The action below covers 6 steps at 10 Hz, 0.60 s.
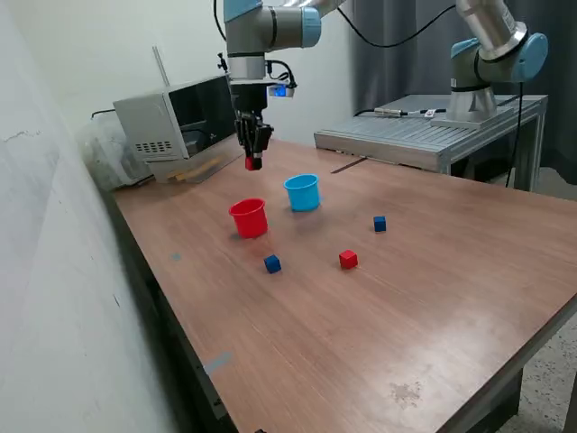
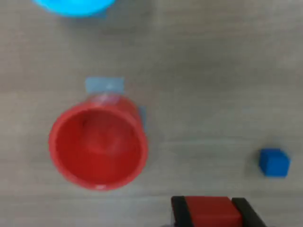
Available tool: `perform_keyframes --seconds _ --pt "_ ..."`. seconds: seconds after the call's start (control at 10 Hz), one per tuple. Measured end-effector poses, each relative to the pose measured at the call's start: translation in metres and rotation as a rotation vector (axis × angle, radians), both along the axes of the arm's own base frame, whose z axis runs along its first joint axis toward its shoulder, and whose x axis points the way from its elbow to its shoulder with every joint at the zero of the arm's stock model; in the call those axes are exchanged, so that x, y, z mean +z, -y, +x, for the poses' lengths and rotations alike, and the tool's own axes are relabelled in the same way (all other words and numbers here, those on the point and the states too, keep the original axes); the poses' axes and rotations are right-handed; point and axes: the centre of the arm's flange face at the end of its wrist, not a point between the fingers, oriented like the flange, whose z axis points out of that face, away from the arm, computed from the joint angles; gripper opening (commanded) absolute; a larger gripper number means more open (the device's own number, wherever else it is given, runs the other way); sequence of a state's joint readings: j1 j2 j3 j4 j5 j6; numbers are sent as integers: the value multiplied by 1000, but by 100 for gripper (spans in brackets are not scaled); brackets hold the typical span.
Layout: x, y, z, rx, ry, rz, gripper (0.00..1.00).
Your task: Place red objects in the red bin, and blue objects in the blue bin.
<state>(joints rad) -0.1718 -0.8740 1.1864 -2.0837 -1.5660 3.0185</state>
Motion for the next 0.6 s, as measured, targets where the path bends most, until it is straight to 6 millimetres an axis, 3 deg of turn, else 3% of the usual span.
perform_keyframes --seconds 0.2,0.6 --pt "-7 -23 -18 -12 0 1 0" --pt "-48 -52 -29 -39 46 -10 0"
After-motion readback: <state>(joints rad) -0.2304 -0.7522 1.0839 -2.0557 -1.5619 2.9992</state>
